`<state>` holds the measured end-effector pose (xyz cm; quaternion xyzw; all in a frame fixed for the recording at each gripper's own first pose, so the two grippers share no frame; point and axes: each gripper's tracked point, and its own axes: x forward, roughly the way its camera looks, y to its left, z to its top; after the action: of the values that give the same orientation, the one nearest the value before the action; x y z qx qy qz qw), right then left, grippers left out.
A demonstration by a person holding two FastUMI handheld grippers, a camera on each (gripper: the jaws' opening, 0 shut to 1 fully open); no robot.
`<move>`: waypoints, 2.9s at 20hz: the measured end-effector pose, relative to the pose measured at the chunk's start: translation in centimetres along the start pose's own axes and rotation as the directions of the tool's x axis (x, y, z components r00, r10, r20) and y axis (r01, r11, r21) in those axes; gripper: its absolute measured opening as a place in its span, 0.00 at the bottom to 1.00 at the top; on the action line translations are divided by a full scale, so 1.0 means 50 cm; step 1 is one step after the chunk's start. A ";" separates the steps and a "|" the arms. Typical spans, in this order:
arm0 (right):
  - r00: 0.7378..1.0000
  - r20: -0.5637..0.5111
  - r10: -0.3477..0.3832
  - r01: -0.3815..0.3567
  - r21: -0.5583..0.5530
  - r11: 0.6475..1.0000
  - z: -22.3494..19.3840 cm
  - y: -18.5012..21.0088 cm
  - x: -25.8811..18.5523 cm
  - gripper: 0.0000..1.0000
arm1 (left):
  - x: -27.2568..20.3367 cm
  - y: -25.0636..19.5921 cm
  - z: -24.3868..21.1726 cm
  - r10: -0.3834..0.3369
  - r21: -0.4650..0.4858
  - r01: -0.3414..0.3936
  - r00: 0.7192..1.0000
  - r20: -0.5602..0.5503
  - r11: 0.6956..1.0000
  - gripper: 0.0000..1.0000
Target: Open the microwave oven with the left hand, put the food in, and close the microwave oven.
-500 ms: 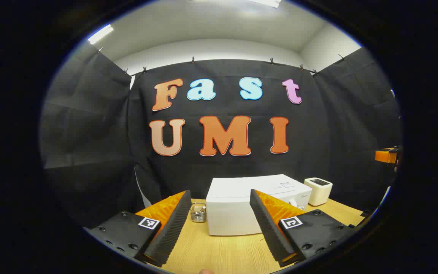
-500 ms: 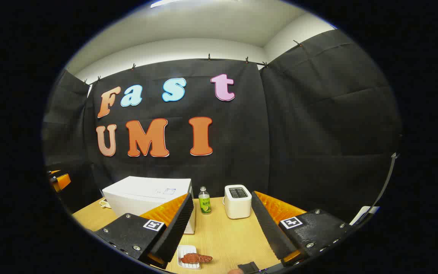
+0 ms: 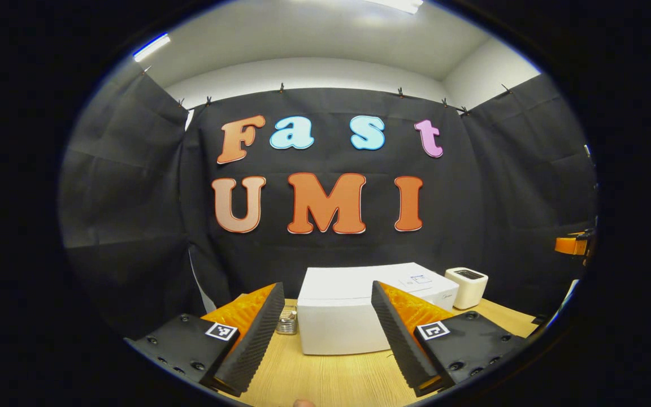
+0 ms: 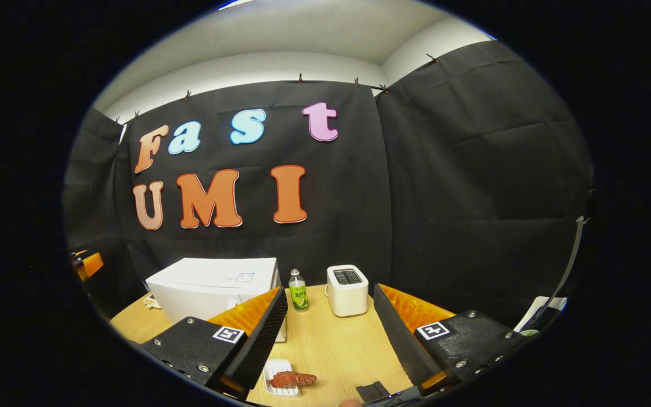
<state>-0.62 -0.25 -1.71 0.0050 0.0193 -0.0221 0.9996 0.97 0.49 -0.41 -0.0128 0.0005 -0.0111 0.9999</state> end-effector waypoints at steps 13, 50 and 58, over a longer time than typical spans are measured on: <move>0.998 0.012 0.068 -0.068 0.021 0.997 -0.008 0.059 0.095 0.95 | 0.055 -0.001 -0.037 0.029 0.025 -0.029 1.000 -0.005 0.999 0.99; 0.995 -0.091 -0.041 0.045 0.052 0.998 -0.144 -0.163 0.118 0.95 | 0.333 -0.527 -0.467 -0.170 0.007 0.176 0.959 -0.225 0.984 0.98; 0.996 -0.081 -0.048 0.053 0.059 0.997 -0.153 -0.188 0.119 0.95 | 0.376 -0.532 -0.516 -0.112 0.025 0.122 0.963 -0.245 0.992 0.55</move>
<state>4.60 -9.81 -9.69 0.0359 0.0583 -0.0478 0.9965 19.17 -27.17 -25.52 0.0087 0.1220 -0.0716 0.9899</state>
